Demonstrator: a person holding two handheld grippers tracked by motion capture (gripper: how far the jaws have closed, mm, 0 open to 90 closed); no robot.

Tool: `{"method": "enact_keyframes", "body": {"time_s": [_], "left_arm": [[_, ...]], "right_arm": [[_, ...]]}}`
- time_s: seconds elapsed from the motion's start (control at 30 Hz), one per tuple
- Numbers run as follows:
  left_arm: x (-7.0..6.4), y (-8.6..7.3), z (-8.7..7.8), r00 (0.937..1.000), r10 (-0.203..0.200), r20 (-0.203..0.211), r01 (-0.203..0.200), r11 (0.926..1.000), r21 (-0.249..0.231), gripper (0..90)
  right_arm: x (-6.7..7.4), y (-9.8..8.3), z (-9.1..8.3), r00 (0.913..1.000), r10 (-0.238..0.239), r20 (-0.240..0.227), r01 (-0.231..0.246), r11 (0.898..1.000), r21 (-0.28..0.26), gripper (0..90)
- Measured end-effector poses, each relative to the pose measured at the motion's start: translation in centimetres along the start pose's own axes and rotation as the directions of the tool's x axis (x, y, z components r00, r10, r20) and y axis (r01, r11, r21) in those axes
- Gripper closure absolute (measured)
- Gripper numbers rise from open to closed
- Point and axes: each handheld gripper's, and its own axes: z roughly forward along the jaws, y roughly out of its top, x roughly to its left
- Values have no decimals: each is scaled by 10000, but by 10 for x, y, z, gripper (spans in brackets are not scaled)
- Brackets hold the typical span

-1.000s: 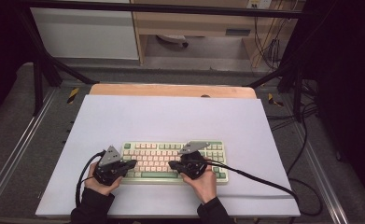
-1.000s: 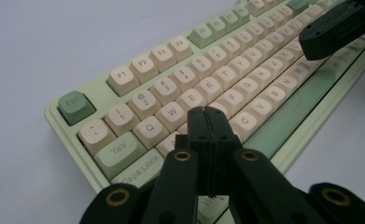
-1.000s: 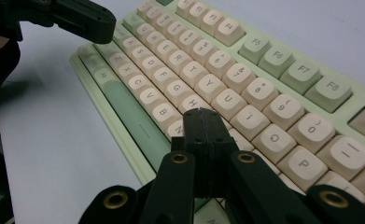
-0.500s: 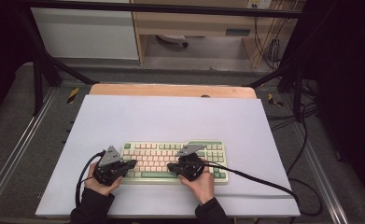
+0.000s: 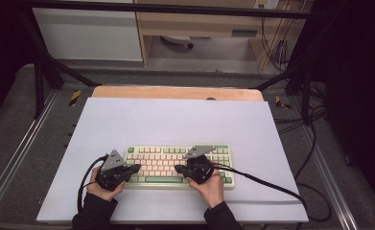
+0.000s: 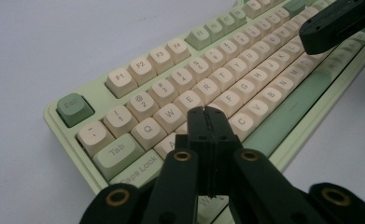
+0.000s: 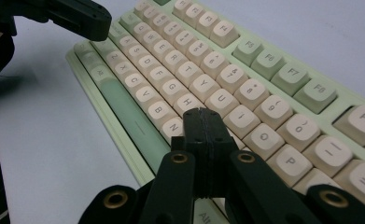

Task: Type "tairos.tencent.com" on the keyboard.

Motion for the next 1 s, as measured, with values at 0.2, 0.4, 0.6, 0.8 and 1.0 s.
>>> {"method": "enact_keyframes", "body": {"time_s": [0.2, 0.4, 0.6, 0.8, 1.0], "left_arm": [[1, 1, -2, 10000, -11, 38, 11, 10000, -52, 897], [4, 1, -4, 9999, 5, 144, -4, 10000, -24, 861], [6, 1, -5, 9997, 49, 257, -52, 9999, 111, 727], [11, -2, -7, 9999, 113, 22, -113, 9998, 152, 535], [20, -9, -13, 9994, -28, -340, 36, 9998, 220, 387]], "right_arm": [[-7, 1, -13, 9999, 60, 123, -58, 9998, -172, 900], [-20, -5, -32, 9991, 263, 343, -251, 9991, -332, 867], [-35, -18, -54, 9963, 643, 576, -609, 9964, -588, 783], [-49, -34, -72, 9919, 890, 903, -833, 9944, -654, 592], [-63, -55, -90, 9858, 1166, 1210, -1062, 9904, -890, 371]]}}
